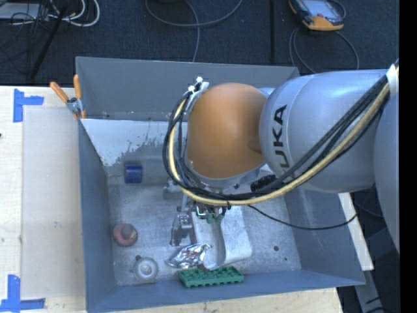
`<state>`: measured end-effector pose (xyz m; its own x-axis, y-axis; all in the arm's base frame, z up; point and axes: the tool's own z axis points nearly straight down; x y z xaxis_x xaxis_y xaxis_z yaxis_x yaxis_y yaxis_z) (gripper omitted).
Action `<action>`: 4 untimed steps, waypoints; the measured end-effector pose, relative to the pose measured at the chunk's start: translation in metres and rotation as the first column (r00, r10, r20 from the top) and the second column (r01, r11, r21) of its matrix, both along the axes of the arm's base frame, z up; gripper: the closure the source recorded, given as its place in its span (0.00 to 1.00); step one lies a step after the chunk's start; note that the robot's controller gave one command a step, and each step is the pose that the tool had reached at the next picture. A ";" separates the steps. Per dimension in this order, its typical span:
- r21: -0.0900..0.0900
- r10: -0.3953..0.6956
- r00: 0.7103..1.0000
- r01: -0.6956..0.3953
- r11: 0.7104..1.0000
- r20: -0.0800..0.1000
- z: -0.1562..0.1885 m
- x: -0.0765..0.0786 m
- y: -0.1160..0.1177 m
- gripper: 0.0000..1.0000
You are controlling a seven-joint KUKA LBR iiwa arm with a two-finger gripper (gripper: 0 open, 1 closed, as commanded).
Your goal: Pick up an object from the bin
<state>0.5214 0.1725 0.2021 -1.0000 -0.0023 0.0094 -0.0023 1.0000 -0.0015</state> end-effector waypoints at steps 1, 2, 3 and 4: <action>0.000 0.097 0.995 -0.097 0.995 -0.001 -0.068 -0.025 -0.073 0.00; 0.004 0.074 0.997 -0.074 0.997 0.028 -0.118 -0.033 -0.087 0.00; 0.003 0.072 0.997 -0.072 0.997 0.011 -0.122 -0.038 -0.088 1.00; 0.002 0.152 0.988 -0.152 0.988 0.017 0.046 -0.046 -0.076 1.00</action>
Offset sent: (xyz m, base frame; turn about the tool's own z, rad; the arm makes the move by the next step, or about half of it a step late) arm -0.0225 -0.0699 -0.0636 -0.1009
